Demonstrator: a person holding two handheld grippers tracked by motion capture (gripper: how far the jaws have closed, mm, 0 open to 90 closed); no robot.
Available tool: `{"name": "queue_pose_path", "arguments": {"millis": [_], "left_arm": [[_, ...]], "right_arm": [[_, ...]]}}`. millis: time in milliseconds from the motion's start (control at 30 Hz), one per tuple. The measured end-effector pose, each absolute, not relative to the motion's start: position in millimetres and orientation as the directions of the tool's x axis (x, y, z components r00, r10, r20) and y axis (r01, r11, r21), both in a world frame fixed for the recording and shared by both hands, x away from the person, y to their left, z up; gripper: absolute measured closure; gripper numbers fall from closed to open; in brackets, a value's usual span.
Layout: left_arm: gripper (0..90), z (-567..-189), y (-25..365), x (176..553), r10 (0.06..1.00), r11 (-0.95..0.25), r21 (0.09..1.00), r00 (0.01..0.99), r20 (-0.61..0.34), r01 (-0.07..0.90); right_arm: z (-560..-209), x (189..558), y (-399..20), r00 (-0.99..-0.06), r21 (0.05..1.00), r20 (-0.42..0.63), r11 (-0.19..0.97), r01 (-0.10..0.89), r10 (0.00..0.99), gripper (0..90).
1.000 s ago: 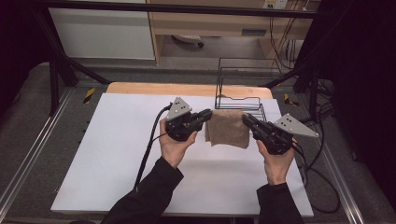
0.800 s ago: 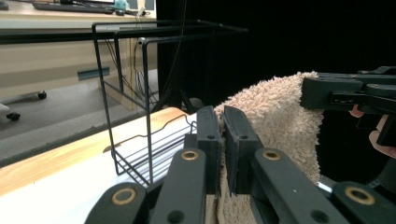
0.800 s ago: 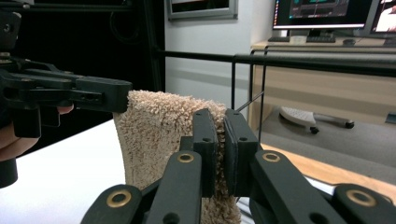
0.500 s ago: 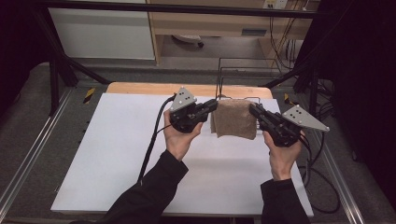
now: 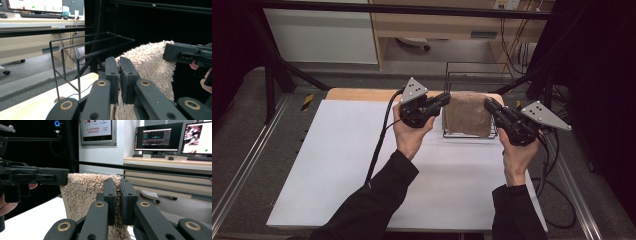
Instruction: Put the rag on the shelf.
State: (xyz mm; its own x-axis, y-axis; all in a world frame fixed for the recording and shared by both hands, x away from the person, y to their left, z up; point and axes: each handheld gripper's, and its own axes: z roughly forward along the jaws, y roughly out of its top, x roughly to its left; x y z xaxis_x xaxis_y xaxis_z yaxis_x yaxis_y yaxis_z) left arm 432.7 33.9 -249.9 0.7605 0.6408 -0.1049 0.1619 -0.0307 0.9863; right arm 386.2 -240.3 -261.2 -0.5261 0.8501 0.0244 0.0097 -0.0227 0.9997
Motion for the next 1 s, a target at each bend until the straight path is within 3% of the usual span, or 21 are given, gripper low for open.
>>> {"name": "queue_pose_path", "arguments": {"millis": [1000], "left_arm": [[85.6,-195,1,468,0.657,-0.002,0.996,0.751,-0.064,0.087]], "right_arm": [[-210,422,-264,-0.472,0.996,0.032,-0.068,-0.060,0.881,85.2]]}}
